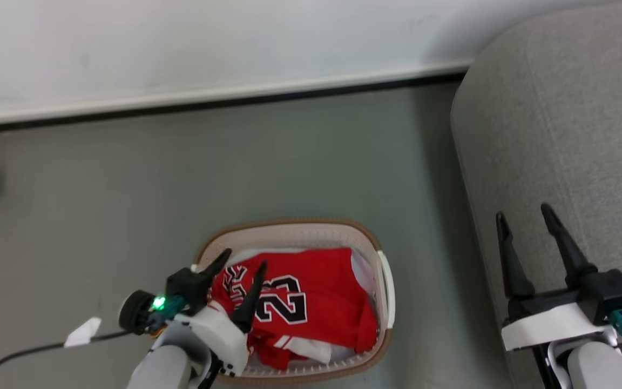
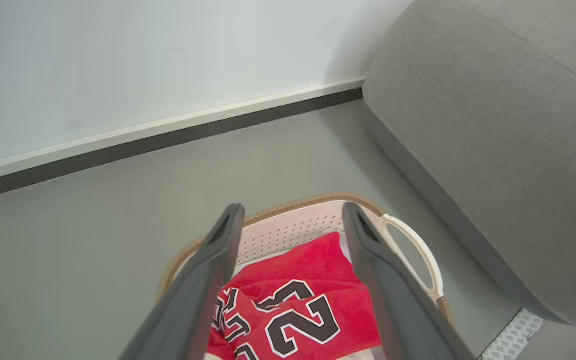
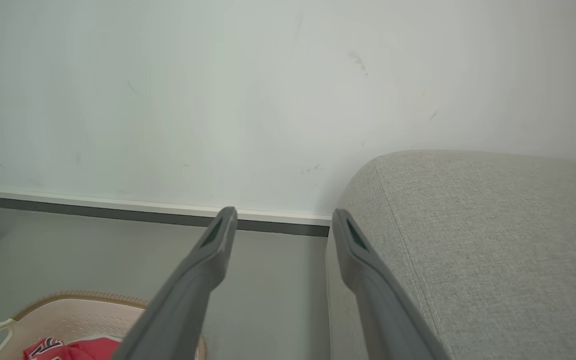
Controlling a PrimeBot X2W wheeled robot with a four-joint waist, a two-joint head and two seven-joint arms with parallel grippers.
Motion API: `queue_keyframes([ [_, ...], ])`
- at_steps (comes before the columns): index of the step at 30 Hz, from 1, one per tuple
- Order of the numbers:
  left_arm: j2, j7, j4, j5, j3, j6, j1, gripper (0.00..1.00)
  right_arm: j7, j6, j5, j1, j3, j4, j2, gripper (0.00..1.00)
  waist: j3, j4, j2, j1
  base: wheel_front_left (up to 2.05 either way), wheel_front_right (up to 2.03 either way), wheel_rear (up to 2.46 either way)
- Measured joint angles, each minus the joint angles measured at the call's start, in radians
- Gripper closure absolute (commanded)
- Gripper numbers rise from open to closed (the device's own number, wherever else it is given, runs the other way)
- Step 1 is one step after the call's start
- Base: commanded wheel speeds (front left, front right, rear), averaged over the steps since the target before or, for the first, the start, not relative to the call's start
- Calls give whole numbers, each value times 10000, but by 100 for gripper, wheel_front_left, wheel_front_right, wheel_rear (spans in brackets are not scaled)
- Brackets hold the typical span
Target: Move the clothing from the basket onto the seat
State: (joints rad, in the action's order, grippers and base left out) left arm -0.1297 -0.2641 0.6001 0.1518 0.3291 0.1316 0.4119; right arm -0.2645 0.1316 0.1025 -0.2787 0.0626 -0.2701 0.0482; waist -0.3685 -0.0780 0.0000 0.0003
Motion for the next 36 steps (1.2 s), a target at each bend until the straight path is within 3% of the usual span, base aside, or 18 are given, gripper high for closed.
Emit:
queue_keyframes([
  [9, -17, 15, 2892, -186, 1996, 0, 2091, 0, 0, 0, -387, -400, -46, 869, 2, 0, -1539, -122, 0, 0, 0, 0, 0],
  [21, 33, 40, 4959, -282, 4911, 0, 4104, 0, 0, 0, -585, -764, 0, 1584, 4, 0, -3158, -110, 0, -1, 0, 0, 0],
  [36, 280, 50, 6186, 301, 6543, 0, 5903, 0, 0, 0, -779, -1048, 33, 2142, 2, 0, -4527, 33, 0, -1, 0, 0, 0],
])
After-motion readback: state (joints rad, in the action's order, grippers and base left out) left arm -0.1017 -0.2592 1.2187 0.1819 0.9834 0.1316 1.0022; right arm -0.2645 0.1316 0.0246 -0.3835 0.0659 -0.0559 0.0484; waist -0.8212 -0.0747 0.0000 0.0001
